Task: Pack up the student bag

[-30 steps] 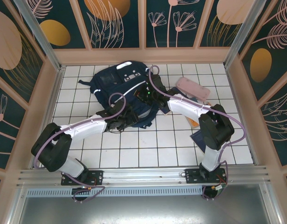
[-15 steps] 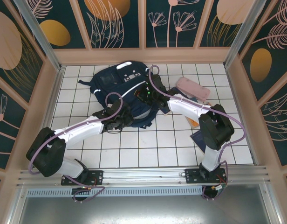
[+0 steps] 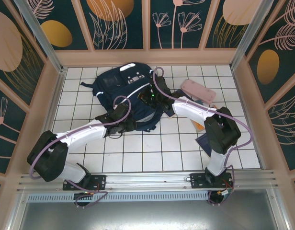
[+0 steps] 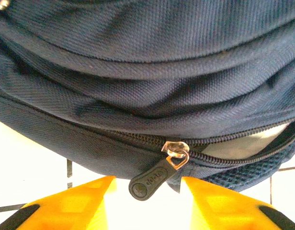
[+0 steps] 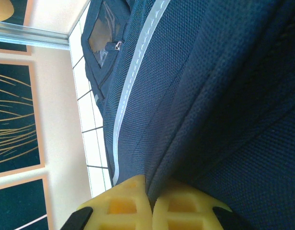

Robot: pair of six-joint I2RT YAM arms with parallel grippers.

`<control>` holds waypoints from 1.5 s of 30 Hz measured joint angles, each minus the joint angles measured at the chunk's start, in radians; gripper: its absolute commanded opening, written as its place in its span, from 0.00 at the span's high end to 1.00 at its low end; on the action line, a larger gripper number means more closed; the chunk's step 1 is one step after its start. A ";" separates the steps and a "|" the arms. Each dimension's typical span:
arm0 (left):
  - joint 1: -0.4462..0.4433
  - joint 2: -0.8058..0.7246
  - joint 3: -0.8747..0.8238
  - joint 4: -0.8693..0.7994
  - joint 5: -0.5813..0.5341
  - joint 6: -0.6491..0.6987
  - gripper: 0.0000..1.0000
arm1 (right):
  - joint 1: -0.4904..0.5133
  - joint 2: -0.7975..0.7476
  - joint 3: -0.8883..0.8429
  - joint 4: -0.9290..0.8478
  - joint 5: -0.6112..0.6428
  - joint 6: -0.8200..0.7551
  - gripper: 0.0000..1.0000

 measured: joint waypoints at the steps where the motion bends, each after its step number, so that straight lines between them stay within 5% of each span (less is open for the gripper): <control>1: 0.000 0.000 -0.003 0.005 0.001 0.013 0.64 | 0.000 0.000 0.000 0.000 0.000 0.000 1.00; 12: 0.000 0.047 -0.005 0.044 -0.021 0.084 0.72 | 0.000 0.000 0.000 0.000 0.000 0.000 1.00; 25: -0.006 0.027 -0.019 0.066 -0.048 0.141 1.00 | 0.000 0.000 0.000 -0.001 0.006 0.000 1.00; 37: 0.010 -0.088 -0.093 0.015 -0.113 0.058 1.00 | 0.000 -0.013 0.000 -0.047 0.073 -0.004 1.00; 45: 0.132 -0.113 -0.117 0.014 -0.154 -0.010 1.00 | 0.000 -0.021 0.001 -0.045 0.025 -0.020 1.00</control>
